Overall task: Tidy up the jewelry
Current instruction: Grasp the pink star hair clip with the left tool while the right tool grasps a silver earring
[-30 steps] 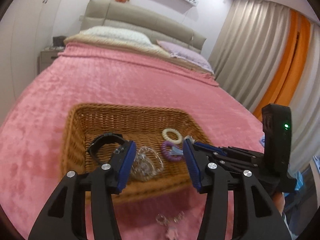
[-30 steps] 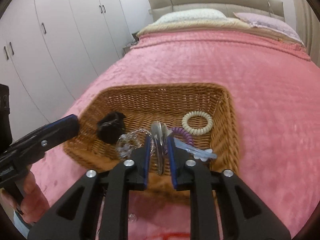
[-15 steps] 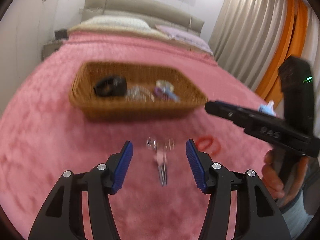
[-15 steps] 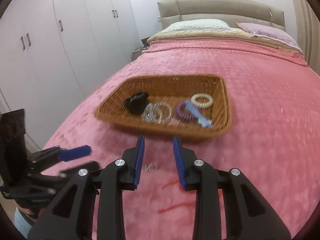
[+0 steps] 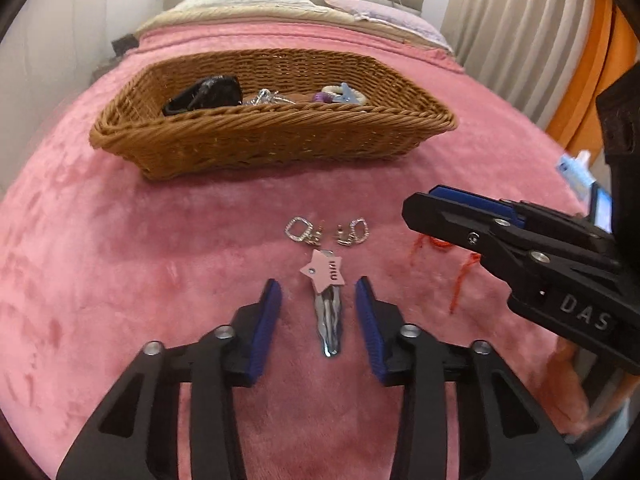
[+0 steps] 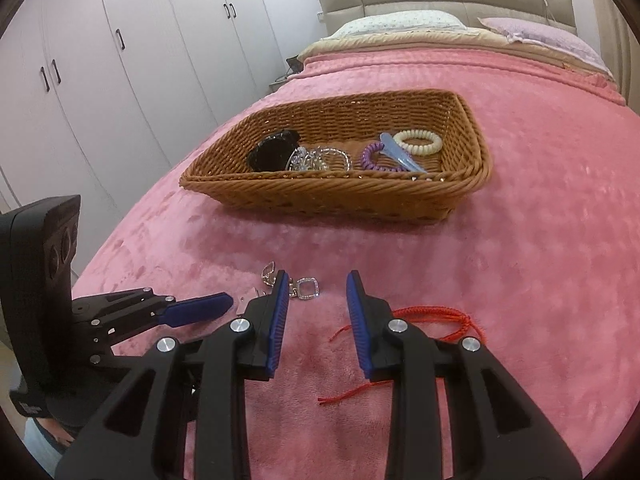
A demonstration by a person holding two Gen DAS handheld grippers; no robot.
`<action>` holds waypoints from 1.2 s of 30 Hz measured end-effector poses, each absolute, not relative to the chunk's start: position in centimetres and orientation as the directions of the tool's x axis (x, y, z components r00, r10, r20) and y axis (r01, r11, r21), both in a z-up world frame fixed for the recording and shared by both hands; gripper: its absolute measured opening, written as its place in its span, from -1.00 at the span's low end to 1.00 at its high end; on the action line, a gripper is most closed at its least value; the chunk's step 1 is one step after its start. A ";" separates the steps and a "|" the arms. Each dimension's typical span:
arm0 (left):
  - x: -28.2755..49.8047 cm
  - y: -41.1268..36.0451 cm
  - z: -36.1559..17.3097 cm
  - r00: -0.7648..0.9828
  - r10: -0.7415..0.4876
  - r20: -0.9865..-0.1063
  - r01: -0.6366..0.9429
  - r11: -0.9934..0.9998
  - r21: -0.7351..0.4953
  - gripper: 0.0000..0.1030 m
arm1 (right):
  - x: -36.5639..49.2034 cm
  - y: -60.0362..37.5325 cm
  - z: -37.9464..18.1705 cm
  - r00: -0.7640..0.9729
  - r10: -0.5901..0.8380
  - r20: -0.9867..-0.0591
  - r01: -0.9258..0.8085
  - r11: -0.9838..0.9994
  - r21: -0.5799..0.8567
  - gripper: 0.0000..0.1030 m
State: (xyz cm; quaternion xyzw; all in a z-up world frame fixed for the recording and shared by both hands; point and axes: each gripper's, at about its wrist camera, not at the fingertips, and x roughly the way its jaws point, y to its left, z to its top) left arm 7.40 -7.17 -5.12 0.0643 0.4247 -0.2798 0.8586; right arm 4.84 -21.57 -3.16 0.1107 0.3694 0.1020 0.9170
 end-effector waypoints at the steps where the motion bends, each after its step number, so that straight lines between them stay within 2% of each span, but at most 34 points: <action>1: 7.2 -7.1 -5.2 0.490 -0.416 -0.766 0.533 0.839 -0.115 -0.63 | 4.9 -21.5 -3.2 0.704 0.271 -0.657 -0.107 0.955 0.278 -0.48; 2: 7.1 -7.1 -5.2 0.498 -0.408 -0.766 0.529 0.842 -0.105 -0.72 | 4.9 -21.4 -3.3 0.701 0.270 -0.660 -0.109 0.955 0.275 -0.48; 13: 7.5 -3.0 -4.0 0.530 -0.445 -0.722 0.469 0.863 -0.188 -0.72 | 6.4 -18.7 -4.4 0.638 0.209 -0.741 -0.132 0.978 0.162 -0.48; 18: 8.5 -1.4 -4.3 0.502 -0.492 -0.711 0.449 0.851 -0.272 -0.72 | 7.8 -17.6 -5.2 0.594 0.180 -0.784 -0.137 0.983 0.122 -0.47; 22: 8.4 -1.7 -4.4 0.503 -0.498 -0.706 0.456 0.847 -0.272 -0.72 | 8.7 -17.3 -5.4 0.591 0.152 -0.792 -0.113 0.988 0.105 -0.28; 30: 8.3 -1.8 -4.5 0.501 -0.504 -0.704 0.463 0.843 -0.274 -0.72 | 9.2 -16.1 -5.5 0.600 0.097 -0.794 -0.103 0.994 0.044 -0.29; 32: 8.3 -1.8 -4.5 0.499 -0.507 -0.703 0.465 0.841 -0.277 -0.72 | 9.1 -16.0 -5.5 0.601 0.100 -0.793 -0.110 0.993 0.042 -0.41; 33: 8.2 -1.9 -4.5 0.499 -0.507 -0.703 0.467 0.841 -0.275 -0.72 | 9.0 -15.9 -5.5 0.602 0.109 -0.791 -0.116 0.992 0.049 -0.57; 36: 8.0 -2.0 -4.4 0.502 -0.514 -0.695 0.480 0.834 -0.271 -0.72 | 8.6 -15.8 -5.4 0.613 0.108 -0.783 -0.122 0.992 0.041 -0.63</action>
